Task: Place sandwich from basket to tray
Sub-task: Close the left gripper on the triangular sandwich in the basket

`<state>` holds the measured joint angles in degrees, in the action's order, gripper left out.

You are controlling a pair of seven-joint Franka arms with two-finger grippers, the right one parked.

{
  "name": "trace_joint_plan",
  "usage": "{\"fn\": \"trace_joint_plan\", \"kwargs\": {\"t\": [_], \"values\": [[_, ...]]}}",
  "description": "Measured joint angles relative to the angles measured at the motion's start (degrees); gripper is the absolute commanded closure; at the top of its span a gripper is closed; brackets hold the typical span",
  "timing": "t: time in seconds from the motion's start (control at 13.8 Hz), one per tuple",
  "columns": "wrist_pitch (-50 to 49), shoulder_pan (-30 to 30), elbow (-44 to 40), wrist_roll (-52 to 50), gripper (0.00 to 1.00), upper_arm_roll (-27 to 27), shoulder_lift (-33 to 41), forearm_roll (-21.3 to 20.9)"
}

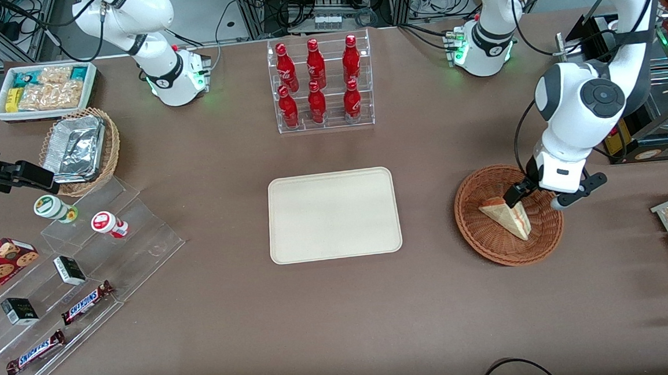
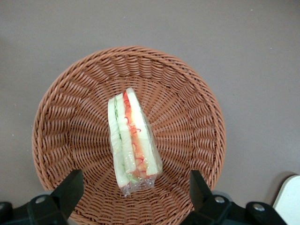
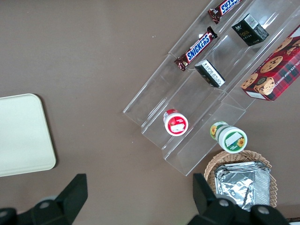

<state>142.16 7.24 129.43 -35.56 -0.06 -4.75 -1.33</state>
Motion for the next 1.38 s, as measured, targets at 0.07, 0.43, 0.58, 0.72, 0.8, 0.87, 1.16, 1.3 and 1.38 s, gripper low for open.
{"fn": "trace_joint_plan", "kwargs": {"t": [0.07,0.43,0.58,0.72,0.8,0.87,1.16,1.3,1.38], "values": [[1.03,-0.05,0.45,-0.51,0.0,0.01,-0.51,0.01],[5.34,-0.14,2.71,-2.56,0.0,0.08,-4.47,0.06],[5.76,-0.14,2.76,-2.99,0.0,0.08,-5.65,0.07],[7.32,-0.16,2.8,-3.16,0.0,0.09,-6.59,0.07],[8.52,-0.18,2.83,-3.24,0.0,0.09,-7.29,0.08],[9.69,-0.23,2.84,-3.43,0.01,0.1,-8.06,0.11],[11.39,-0.34,2.84,-4.58,0.73,0.1,-9.68,0.16],[11.39,-0.33,2.78,-5.08,0.98,0.1,-9.67,0.16],[11.39,-0.33,2.72,-5.26,1.0,0.1,-9.67,0.16]]}}
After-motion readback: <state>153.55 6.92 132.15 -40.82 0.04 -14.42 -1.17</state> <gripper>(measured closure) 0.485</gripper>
